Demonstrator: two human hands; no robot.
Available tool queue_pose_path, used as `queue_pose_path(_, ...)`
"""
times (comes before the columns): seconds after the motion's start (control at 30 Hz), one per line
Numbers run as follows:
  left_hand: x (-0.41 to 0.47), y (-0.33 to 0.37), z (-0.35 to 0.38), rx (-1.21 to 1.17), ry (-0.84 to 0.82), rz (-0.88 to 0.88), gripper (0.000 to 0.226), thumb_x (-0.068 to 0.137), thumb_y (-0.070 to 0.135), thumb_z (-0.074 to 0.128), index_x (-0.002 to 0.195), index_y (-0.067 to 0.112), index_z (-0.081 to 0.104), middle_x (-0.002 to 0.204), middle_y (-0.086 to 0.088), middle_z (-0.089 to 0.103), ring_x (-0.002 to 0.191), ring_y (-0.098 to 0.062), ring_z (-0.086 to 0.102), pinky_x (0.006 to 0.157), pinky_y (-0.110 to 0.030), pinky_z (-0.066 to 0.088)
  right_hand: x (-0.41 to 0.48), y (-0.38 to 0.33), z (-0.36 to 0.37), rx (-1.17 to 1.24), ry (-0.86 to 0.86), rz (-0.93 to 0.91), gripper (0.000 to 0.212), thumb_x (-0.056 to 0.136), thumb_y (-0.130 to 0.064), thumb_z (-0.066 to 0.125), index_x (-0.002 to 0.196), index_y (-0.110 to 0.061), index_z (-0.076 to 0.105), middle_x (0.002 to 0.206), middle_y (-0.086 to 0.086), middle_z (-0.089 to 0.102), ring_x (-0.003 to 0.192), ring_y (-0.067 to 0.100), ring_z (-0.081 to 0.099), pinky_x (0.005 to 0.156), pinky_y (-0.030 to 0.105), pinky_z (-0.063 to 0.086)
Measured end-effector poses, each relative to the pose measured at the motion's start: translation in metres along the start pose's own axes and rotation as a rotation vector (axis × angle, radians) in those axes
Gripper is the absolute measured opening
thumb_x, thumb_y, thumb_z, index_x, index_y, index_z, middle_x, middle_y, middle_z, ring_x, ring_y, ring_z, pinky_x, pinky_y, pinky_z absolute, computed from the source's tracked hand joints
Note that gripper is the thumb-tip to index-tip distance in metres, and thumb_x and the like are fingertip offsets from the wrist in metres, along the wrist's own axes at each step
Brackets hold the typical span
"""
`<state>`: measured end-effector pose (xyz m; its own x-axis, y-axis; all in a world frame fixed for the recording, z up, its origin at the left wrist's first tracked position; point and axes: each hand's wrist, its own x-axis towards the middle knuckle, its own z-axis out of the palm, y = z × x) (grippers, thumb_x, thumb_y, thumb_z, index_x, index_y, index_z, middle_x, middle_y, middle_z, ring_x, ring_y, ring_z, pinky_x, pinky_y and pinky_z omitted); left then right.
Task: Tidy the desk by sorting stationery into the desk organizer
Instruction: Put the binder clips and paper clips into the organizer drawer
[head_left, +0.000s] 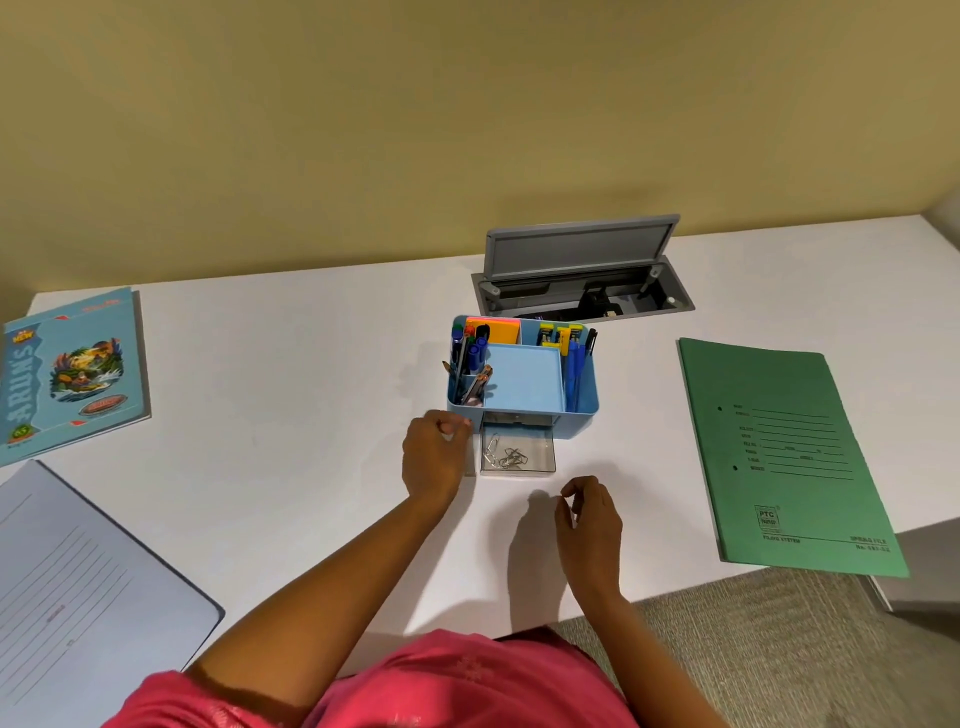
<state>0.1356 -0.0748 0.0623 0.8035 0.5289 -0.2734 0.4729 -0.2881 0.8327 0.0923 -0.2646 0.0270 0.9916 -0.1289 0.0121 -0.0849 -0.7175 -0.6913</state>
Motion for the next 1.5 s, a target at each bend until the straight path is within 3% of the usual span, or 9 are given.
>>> queue_pose_path(0.2,0.022,0.015,-0.015,0.011,0.098,-0.03,0.033,0.093,0.024,0.053,0.124,0.013,0.052,0.119,-0.008,0.062,0.108,-0.026,0.059,0.089,-0.036,0.047,0.007,-0.009,0.01,0.423,-0.189,0.537,0.018,0.083,-0.006,0.061,0.09,-0.02,0.071,0.079,-0.01,0.071,0.074,0.01,0.062,0.072,0.025,0.048)
queue_pose_path(0.4,0.028,0.031,-0.017,0.016,0.048,-0.021,0.032,0.094,0.024,0.052,0.124,0.014,0.06,0.126,-0.004,0.062,0.116,-0.022,0.056,0.09,-0.031,0.044,0.021,-0.022,0.014,0.715,-0.277,0.785,0.022,0.077,0.007,0.063,0.092,-0.007,0.071,0.063,0.007,0.056,0.053,0.017,0.042,0.056,0.024,0.038)
queue_pose_path(0.5,0.027,0.034,-0.014,0.031,0.02,-0.044,0.033,0.094,0.025,0.053,0.125,0.016,0.059,0.126,-0.003,0.062,0.115,-0.022,0.056,0.082,-0.027,0.042,0.025,-0.027,0.015,0.777,-0.297,0.809,0.021,0.077,0.008,0.061,0.092,-0.004,0.07,0.062,0.008,0.049,0.053,0.017,0.038,0.055,0.024,0.034)
queue_pose_path(0.6,0.029,0.034,-0.014,0.047,0.013,-0.062,0.033,0.093,0.025,0.055,0.125,0.017,0.06,0.125,-0.003,0.062,0.114,-0.023,0.057,0.082,-0.03,0.044,0.027,-0.027,0.017,0.799,-0.301,0.824,0.004,0.079,0.002,0.064,0.077,-0.001,0.066,0.058,0.008,0.044,0.05,0.017,0.036,0.053,0.025,0.031)
queue_pose_path(0.7,0.032,0.033,-0.015,0.063,0.015,-0.073,0.032,0.092,0.026,0.056,0.122,0.019,0.062,0.122,-0.001,0.065,0.11,-0.023,0.059,0.08,-0.03,0.044,0.029,-0.025,0.017,0.791,-0.296,0.827,0.014,0.081,-0.007,0.067,0.07,0.001,0.063,0.053,0.007,0.045,0.048,0.017,0.038,0.051,0.025,0.031)
queue_pose_path(0.93,0.032,0.032,-0.016,0.08,0.009,-0.063,0.029,0.091,0.028,0.057,0.118,0.02,0.064,0.118,-0.001,0.066,0.108,-0.023,0.059,0.079,-0.031,0.044,0.034,-0.025,0.018,0.826,-0.307,0.841,0.018,0.082,-0.01,0.067,0.077,0.007,0.064,0.057,0.01,0.048,0.049,0.017,0.04,0.053,0.026,0.033)
queue_pose_path(1.07,0.032,0.032,-0.018,0.077,0.003,-0.062,0.029,0.09,0.027,0.058,0.117,0.019,0.065,0.118,-0.002,0.067,0.109,-0.024,0.059,0.079,-0.031,0.044,0.039,-0.031,0.019,0.884,-0.297,0.854,0.009,0.082,-0.003,0.064,0.086,0.005,0.066,0.065,0.011,0.047,0.052,0.017,0.039,0.054,0.026,0.033)
queue_pose_path(1.2,0.031,0.032,-0.019,0.081,0.001,-0.062,0.029,0.091,0.028,0.058,0.118,0.019,0.064,0.119,-0.002,0.066,0.111,-0.024,0.059,0.083,-0.034,0.046,0.045,-0.039,0.021,0.941,-0.272,0.871,0.02,0.082,0.006,0.058,0.099,0.0,0.068,0.062,0.008,0.045,0.056,0.017,0.038,0.056,0.027,0.035)
queue_pose_path(1.5,0.031,0.033,-0.02,0.083,-0.002,-0.064,0.029,0.091,0.029,0.058,0.118,0.021,0.064,0.119,-0.002,0.066,0.107,-0.024,0.06,0.084,-0.036,0.048,0.058,-0.052,0.024,0.973,-0.271,0.859,0.023,0.085,0.007,0.055,0.102,-0.003,0.066,0.071,0.009,0.051,0.065,0.02,0.045,0.062,0.028,0.042)
